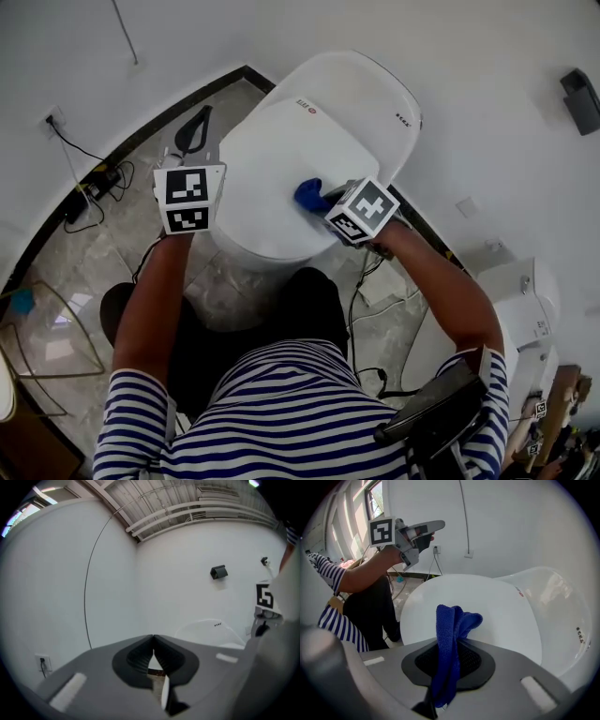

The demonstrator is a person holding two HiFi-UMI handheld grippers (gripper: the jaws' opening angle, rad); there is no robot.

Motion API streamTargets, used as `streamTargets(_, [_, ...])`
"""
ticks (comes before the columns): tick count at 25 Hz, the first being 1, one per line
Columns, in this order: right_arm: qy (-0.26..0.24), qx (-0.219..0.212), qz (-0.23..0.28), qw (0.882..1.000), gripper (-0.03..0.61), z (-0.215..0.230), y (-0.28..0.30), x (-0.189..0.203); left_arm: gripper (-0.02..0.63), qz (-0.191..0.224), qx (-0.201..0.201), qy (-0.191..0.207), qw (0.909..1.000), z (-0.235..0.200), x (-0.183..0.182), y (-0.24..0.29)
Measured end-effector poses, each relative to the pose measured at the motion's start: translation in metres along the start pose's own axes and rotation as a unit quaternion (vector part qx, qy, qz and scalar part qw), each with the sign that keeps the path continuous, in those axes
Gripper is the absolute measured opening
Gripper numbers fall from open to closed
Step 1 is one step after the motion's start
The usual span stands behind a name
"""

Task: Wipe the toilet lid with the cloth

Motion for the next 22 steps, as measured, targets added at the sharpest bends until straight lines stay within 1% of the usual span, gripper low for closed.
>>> streamTargets(6, [-0.030,-0.047,0.002,0.998,0.061,-0.053,0.010,-0.010,0.005,0.003,-0.002,-0.003,1.0000,-0.007,-0.001,-0.003])
streamTargets(12, [-0.064,-0.083,0.009,0.994,0.061,-0.100,0.022,-0.012,0.005,0.005,-0.002,-0.003,1.0000,-0.008,-0.001,-0.006])
streamTargets(17, [-0.083,-0.103,0.010,0.991,0.061,-0.121,0.030,-0.015,0.005,0.007,-0.001,-0.002,1.0000,-0.008,-0.002,-0.006])
streamTargets(22, [-0.094,-0.114,0.009,0.989,0.061,-0.132,0.034,-0.015,0.005,0.007,-0.002,-0.002,1.0000,-0.008,-0.003,-0.007])
Point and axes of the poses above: the fingertips, and each gripper's own axes: y forward along the fingers, z to its right, x out of its underside, the point moved 10 cm from there along -y, backward along the fingers, and after that the axes turned 8 degrees about y, right-handed, at the moved point
